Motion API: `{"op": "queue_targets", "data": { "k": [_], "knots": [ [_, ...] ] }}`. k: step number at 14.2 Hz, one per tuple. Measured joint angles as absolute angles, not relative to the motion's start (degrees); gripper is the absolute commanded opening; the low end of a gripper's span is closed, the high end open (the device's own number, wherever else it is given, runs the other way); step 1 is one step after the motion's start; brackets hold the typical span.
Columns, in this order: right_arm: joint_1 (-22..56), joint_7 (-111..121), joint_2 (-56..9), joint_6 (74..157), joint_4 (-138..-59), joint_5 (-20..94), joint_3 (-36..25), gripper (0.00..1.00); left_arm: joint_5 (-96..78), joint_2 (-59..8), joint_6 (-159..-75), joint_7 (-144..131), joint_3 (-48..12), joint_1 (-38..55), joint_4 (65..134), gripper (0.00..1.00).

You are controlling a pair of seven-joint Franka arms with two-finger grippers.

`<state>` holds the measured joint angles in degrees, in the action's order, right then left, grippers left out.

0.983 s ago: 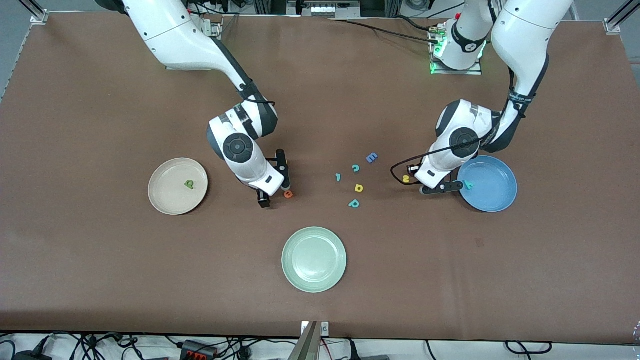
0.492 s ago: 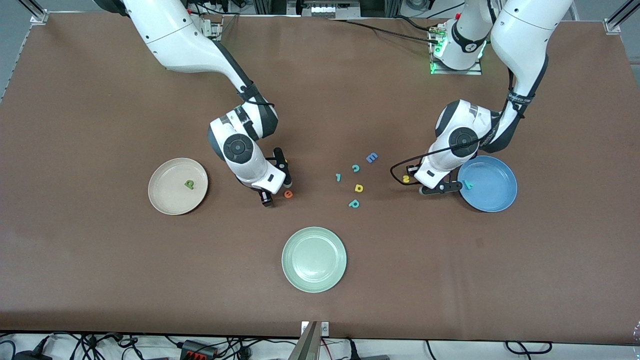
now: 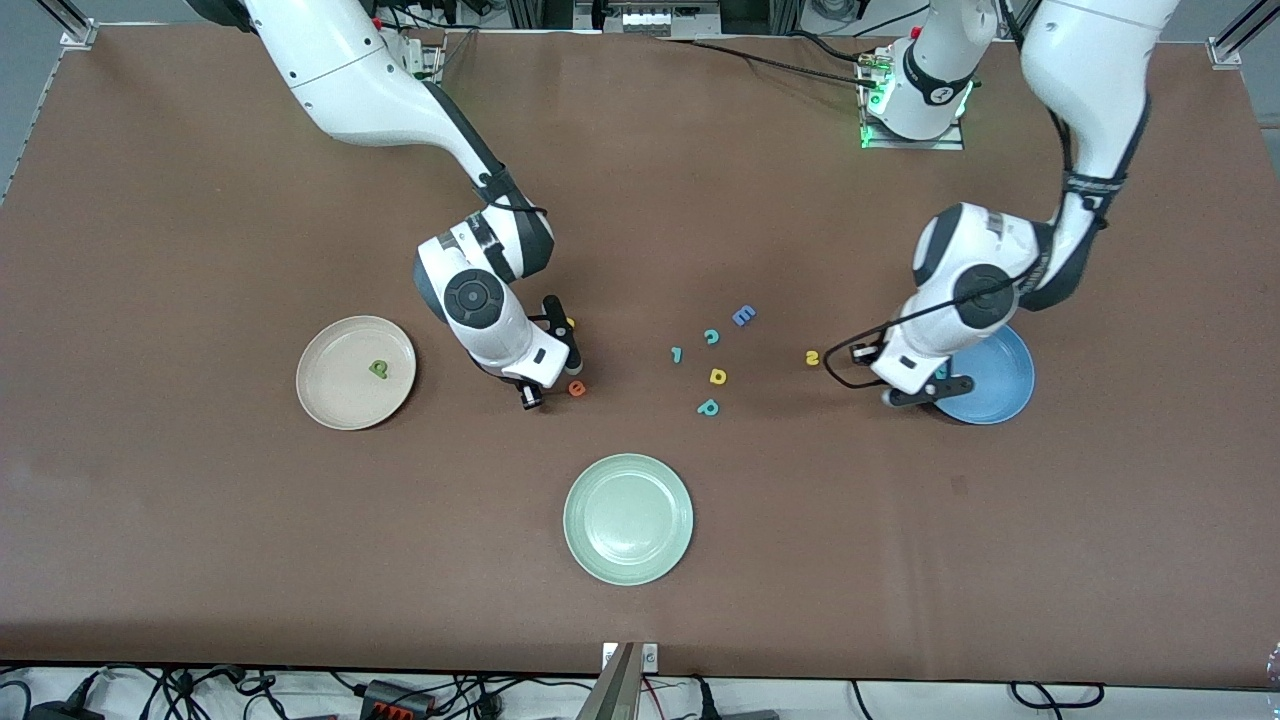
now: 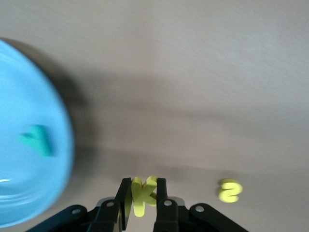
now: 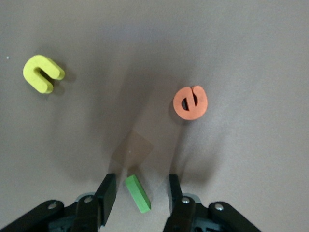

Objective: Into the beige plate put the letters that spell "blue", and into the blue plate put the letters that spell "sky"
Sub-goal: 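Drop the k on the blue plate while the right gripper drops the stick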

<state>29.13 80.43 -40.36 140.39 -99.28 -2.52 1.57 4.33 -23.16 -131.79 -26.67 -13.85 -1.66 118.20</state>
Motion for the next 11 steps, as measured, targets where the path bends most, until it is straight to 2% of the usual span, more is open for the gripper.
{"op": "queue_targets", "data": {
  "k": [2, 3, 6, 7, 8, 9, 11],
  "knots": [
    [29.0, 80.9, -40.3, 140.4, -99.2, -2.5, 1.5, 0.03, 4.3, -22.5, -126.9, -22.1, -13.6, -4.6, 115.8, 0.05],
    [29.0, 80.9, -40.3, 140.4, -99.2, -2.5, 1.6, 0.00, 4.3, -22.5, -126.1, -19.6, -13.4, -6.1, 115.3, 0.05],
    [29.0, 80.9, -40.2, 140.2, -99.1, -2.5, 1.5, 0.00, 4.3, -24.5, -126.0, -11.7, -13.2, -11.5, 114.3, 0.08],
    [29.0, 80.8, -40.1, 139.6, -99.1, -2.5, 1.4, 0.00, 4.4, -25.9, -126.0, -9.2, -13.1, -13.2, 113.5, 0.29],
    [28.9, 80.1, -39.9, 138.4, -99.0, -2.5, 1.1, 0.00, 4.4, -27.5, -126.0, -7.1, -13.1, -14.7, 112.8, 0.70],
    [28.9, 78.3, -39.5, 137.1, -98.8, -2.5, 0.4, 0.00, 4.4, -28.7, -126.0, -6.1, -13.1, -15.5, 112.1, 1.00],
    [28.8, 72.8, -38.1, 134.1, -98.4, -2.5, -1.5, 0.00, 4.4, -29.9, -126.0, -6.5, -13.6, -15.6, 111.3, 1.00]
  ]
}}
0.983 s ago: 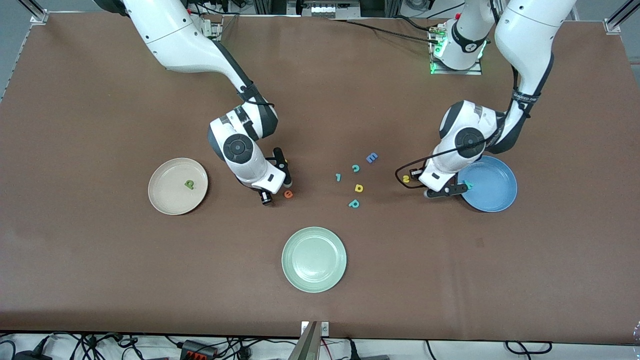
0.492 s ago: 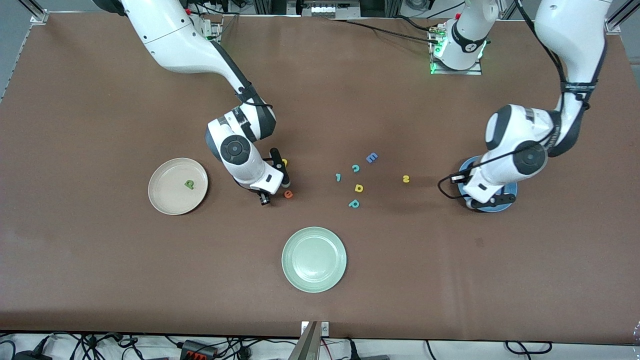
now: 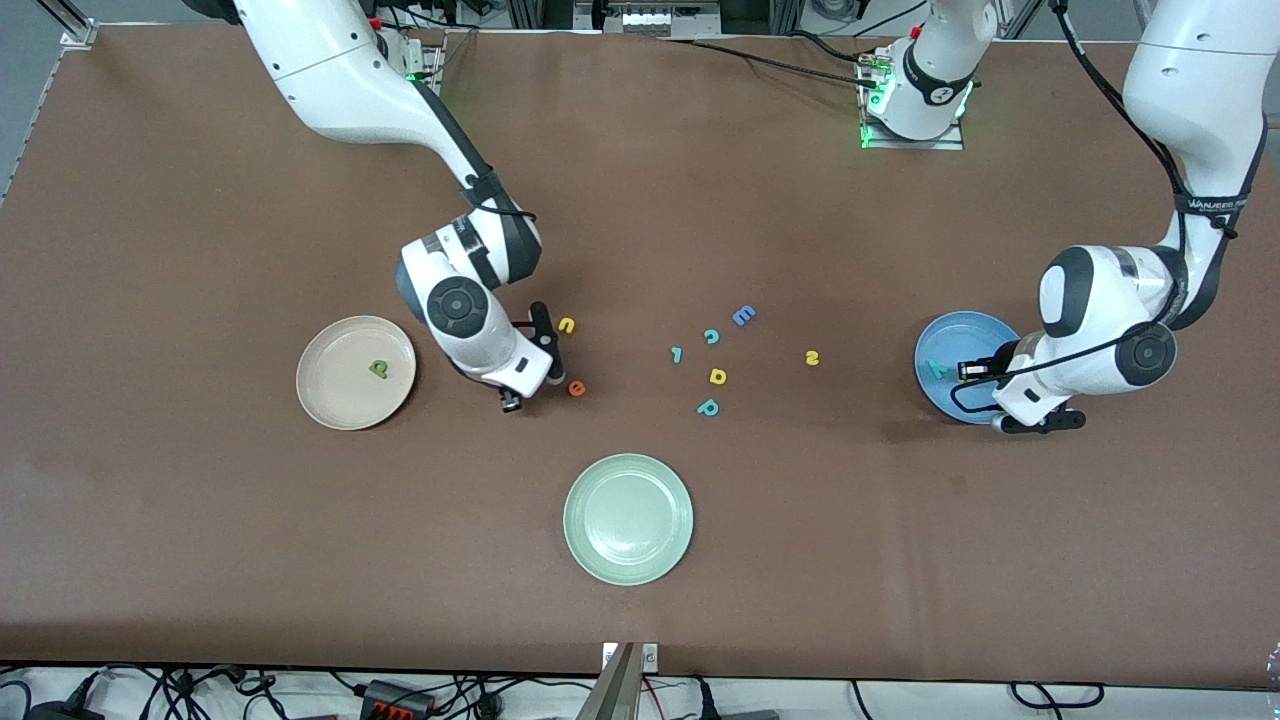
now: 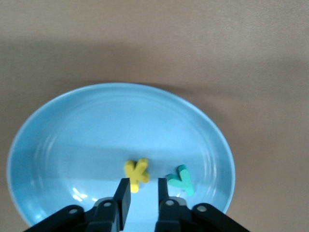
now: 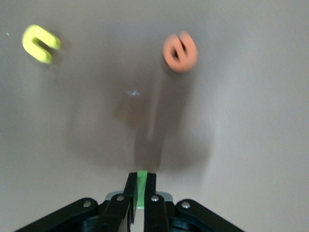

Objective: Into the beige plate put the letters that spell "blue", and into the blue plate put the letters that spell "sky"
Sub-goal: 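Drop the k on the blue plate while the right gripper drops the stick, then grasp the yellow 2 with the left gripper while the right gripper reaches the orange e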

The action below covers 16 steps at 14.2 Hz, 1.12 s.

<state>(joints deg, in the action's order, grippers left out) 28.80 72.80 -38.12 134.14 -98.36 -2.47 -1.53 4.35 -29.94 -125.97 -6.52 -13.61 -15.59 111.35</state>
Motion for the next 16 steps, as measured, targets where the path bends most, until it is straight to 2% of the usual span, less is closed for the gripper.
{"op": "queue_targets", "data": {
  "k": [3, 7, 12, 14, 16],
  "knots": [
    [28.5, 60.8, -35.3, 129.6, -98.1, -2.4, -4.1, 0.00, 4.3, -29.7, -123.3, -10.6, -16.3, -15.1, 110.4, 1.00],
    [27.9, 38.5, -31.7, 120.0, -98.1, -2.4, -6.2, 0.00, 4.3, -28.3, -119.8, -17.5, -23.3, -14.3, 110.0, 1.00],
    [22.4, 23.4, -30.3, 113.4, -98.8, -2.4, -8.0, 0.00, 4.3, -28.2, -125.3, -18.8, -28.8, -11.8, 112.7, 0.99],
    [17.6, 23.1, -30.5, 113.3, -100.3, -2.4, -8.2, 0.00, 4.3, -28.6, -127.8, -20.7, -28.8, -9.1, 114.2, 0.97],
    [14.4, 22.5, -30.9, 113.3, -101.5, -2.4, -8.2, 0.00, 6.9, -29.1, -129.5, -24.0, -28.8, -6.5, 115.0, 0.84]
  ]
}}
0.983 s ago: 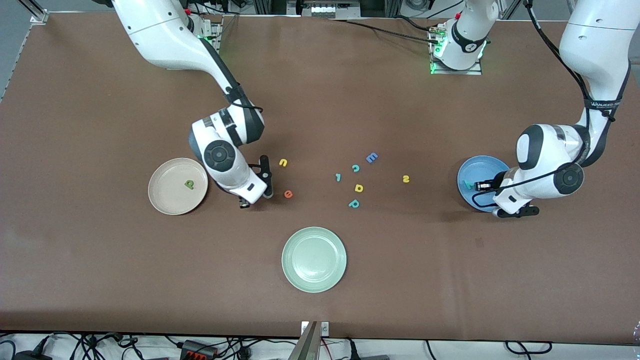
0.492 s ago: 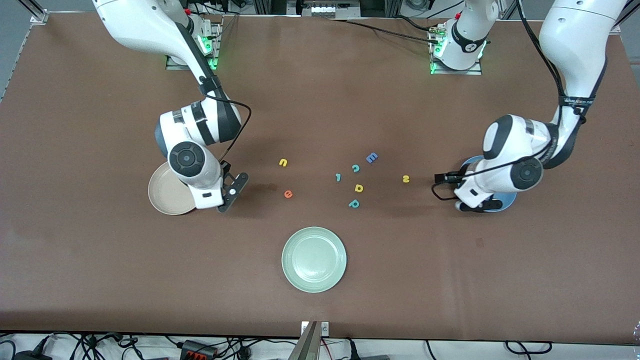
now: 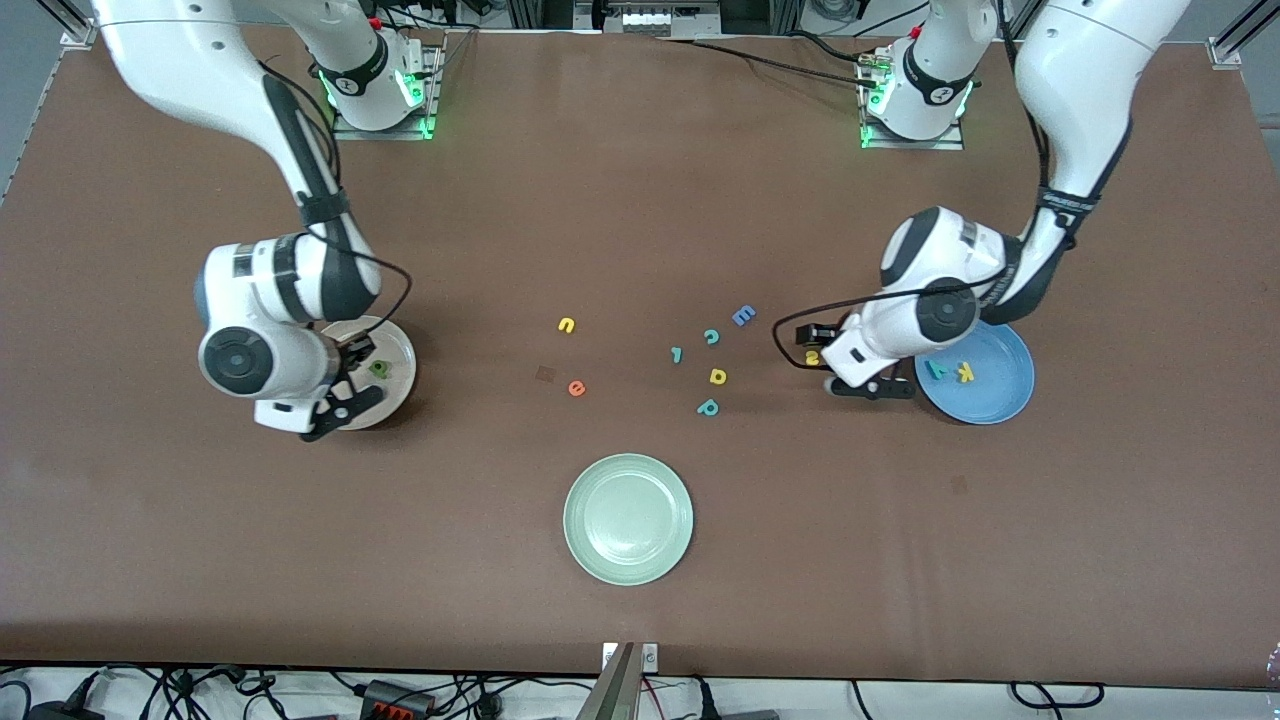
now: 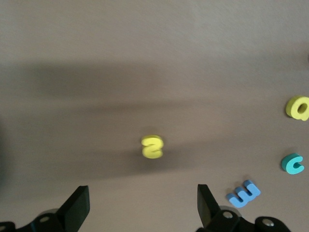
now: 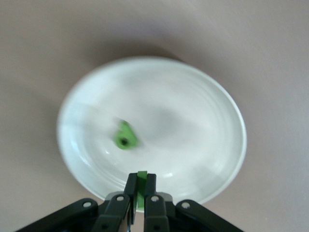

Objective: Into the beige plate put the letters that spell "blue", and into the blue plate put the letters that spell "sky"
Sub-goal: 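Grasp the yellow 2 with the left gripper while the right gripper reaches the orange e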

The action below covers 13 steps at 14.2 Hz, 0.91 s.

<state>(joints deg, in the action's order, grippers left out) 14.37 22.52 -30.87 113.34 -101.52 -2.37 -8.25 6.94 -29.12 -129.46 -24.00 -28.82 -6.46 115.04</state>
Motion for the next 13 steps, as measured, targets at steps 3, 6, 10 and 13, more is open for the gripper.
{"op": "queue_targets", "data": {
  "k": [3, 6, 10, 13],
  "knots": [
    [13.3, 21.3, -32.4, 113.5, -101.9, -0.6, -8.2, 0.26, 17.2, -30.3, -130.2, -29.9, -28.8, -5.6, 115.3, 0.81],
    [13.3, 20.5, -33.9, 114.6, -101.9, 0.1, -8.0, 1.00, 19.3, -31.7, -133.7, -31.3, -28.7, -5.6, 115.4, 0.75],
    [13.7, 16.1, -33.3, 114.6, -99.0, 0.3, -7.7, 1.00, 19.5, -33.4, -136.6, -31.3, -28.7, -5.6, 115.5, 0.64],
    [16.5, 3.4, -31.9, 113.3, -96.2, 1.4, -6.7, 1.00, 19.5, -33.7, -137.0, -31.3, -28.6, -5.7, 115.5, 0.48]
  ]
}}
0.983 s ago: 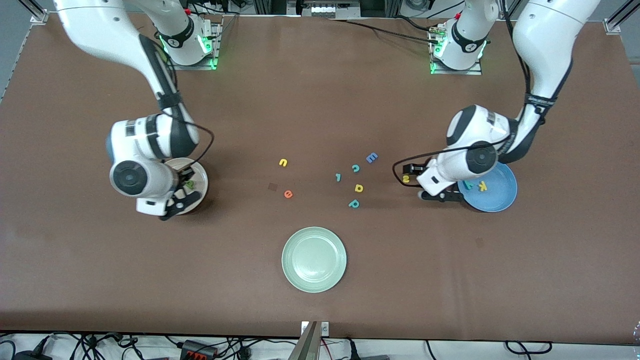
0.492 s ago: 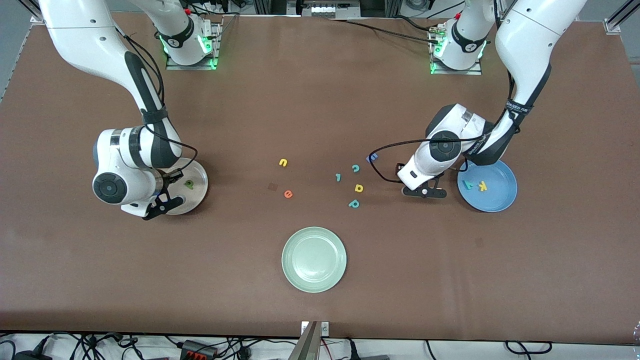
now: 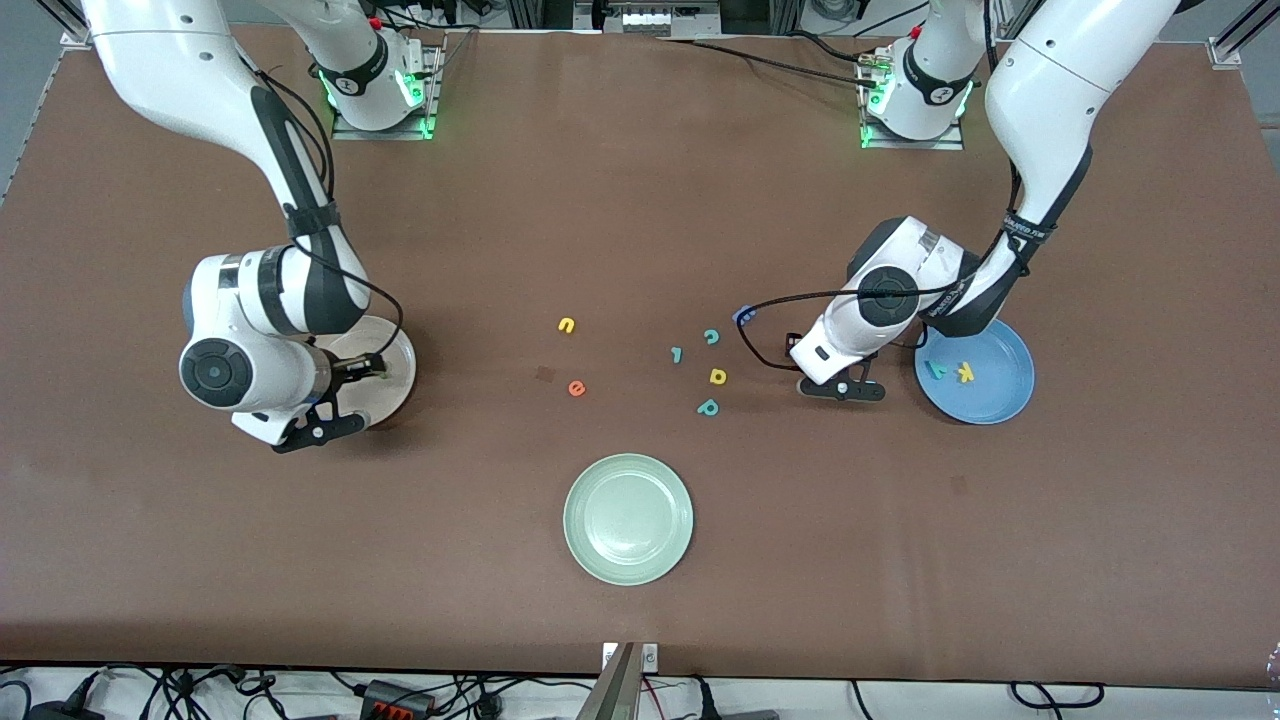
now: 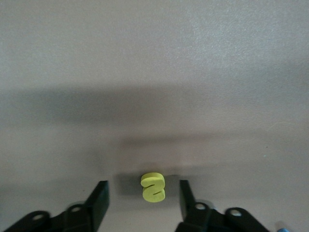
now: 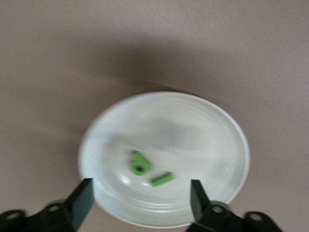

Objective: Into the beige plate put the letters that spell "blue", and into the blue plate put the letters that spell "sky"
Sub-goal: 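Grasp the yellow 2 with the left gripper while the right gripper reaches the orange e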

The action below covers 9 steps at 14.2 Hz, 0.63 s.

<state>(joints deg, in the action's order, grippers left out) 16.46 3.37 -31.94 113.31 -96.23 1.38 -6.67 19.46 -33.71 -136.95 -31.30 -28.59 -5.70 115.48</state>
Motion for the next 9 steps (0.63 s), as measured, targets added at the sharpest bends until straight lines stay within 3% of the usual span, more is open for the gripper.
{"op": "queue_targets", "data": {
  "k": [6, 9],
  "knots": [
    [29.2, -16.2, -33.9, 118.2, -94.1, 9.4, -6.2, 1.00, 19.5, -34.5, -137.9, -31.3, -28.6, -5.8, 115.7, 0.45],
    [31.2, -17.8, -37.3, 121.7, -92.3, 11.6, -6.1, 1.00, 19.5, -34.5, -138.8, -31.3, -28.6, -5.9, 116.0, 0.14]
  ]
}}
